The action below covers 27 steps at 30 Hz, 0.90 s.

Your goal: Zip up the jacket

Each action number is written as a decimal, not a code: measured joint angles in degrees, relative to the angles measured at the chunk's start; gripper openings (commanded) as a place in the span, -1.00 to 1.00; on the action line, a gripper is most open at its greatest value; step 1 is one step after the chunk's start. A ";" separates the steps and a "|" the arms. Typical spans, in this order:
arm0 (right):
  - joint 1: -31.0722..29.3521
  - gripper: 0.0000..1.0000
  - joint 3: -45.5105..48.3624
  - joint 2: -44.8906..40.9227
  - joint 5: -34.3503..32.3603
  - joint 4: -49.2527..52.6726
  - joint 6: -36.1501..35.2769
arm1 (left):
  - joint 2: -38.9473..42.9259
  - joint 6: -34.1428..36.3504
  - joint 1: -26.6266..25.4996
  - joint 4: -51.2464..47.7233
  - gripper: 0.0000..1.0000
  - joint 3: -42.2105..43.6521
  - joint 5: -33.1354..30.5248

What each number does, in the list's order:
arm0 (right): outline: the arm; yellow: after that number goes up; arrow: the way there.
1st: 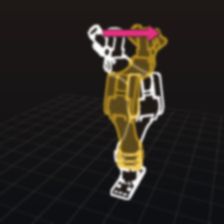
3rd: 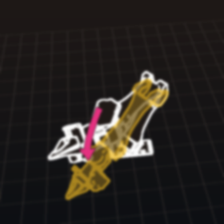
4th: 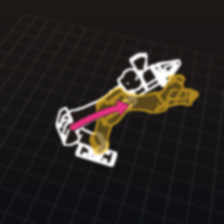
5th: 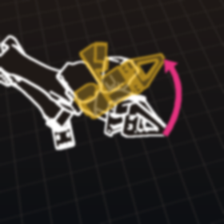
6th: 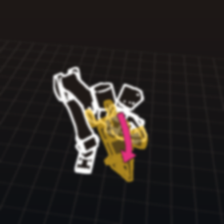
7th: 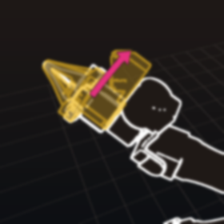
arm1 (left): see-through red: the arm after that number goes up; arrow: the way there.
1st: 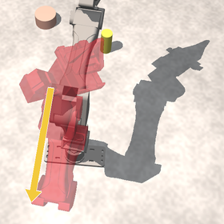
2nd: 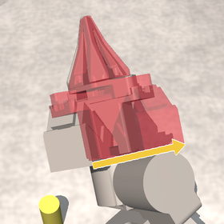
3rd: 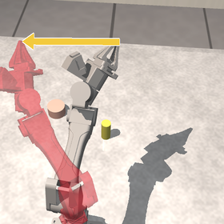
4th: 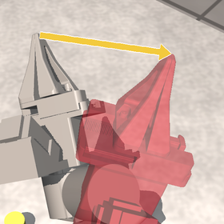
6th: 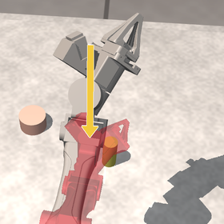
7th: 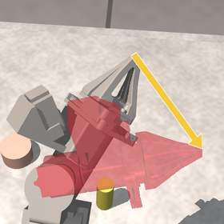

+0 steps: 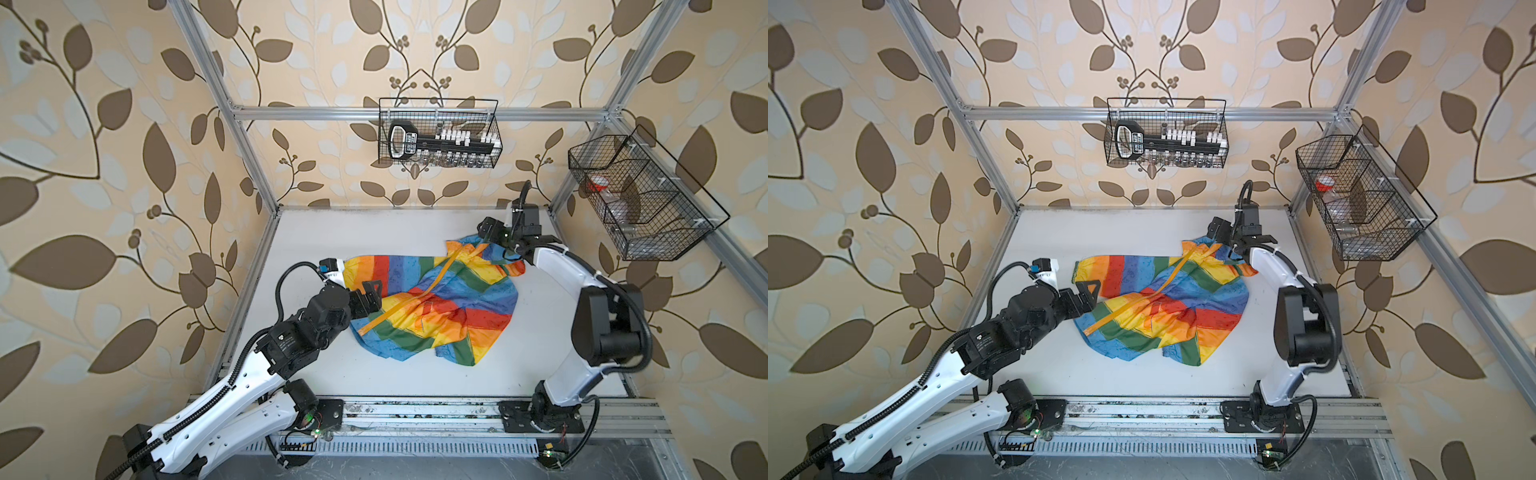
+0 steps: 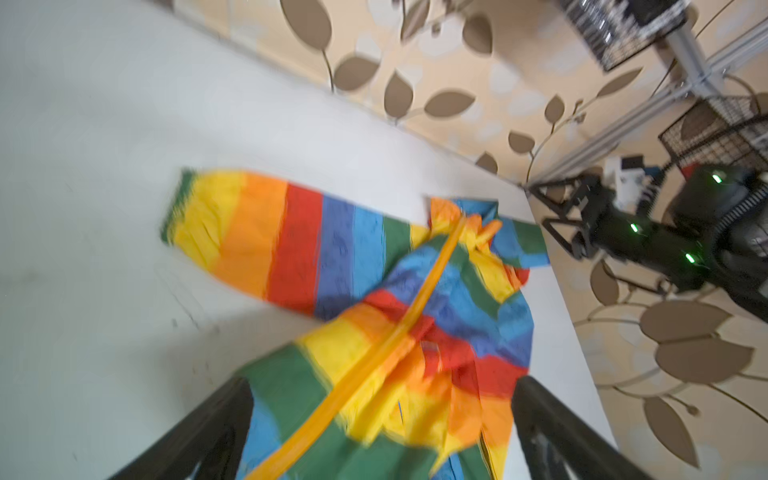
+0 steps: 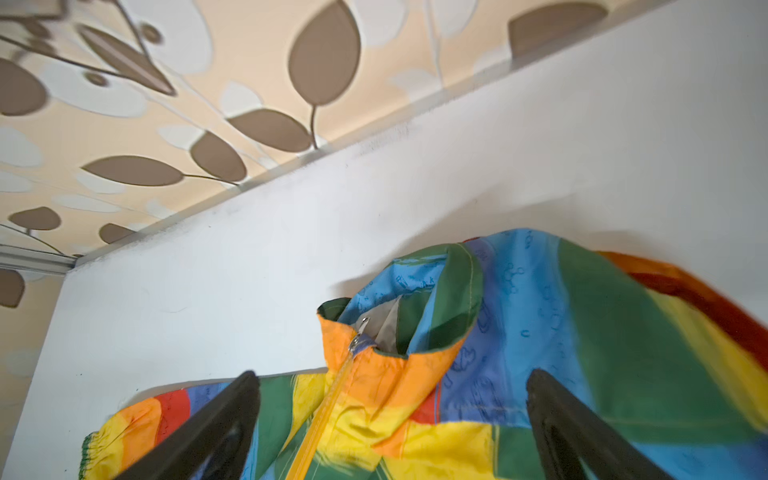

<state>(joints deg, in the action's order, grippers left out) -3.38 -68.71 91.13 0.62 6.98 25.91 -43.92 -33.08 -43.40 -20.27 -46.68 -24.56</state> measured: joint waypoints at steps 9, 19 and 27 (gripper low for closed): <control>2.34 1.00 35.52 -32.22 -12.55 -30.67 -5.09 | -11.67 24.46 11.76 22.08 0.98 0.28 -9.86; 1.29 1.00 57.11 -32.89 -24.02 -41.66 -17.20 | -22.88 21.59 36.20 34.49 0.98 19.26 -8.61; -1.68 1.00 65.72 -15.41 -22.49 -68.87 -21.70 | -35.21 23.74 40.22 40.54 0.98 21.35 -1.62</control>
<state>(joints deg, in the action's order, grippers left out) -5.06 -2.98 75.72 -21.87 -61.89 4.21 -79.13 -9.34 -3.18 20.27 -25.32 -26.17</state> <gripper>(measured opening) 0.998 0.989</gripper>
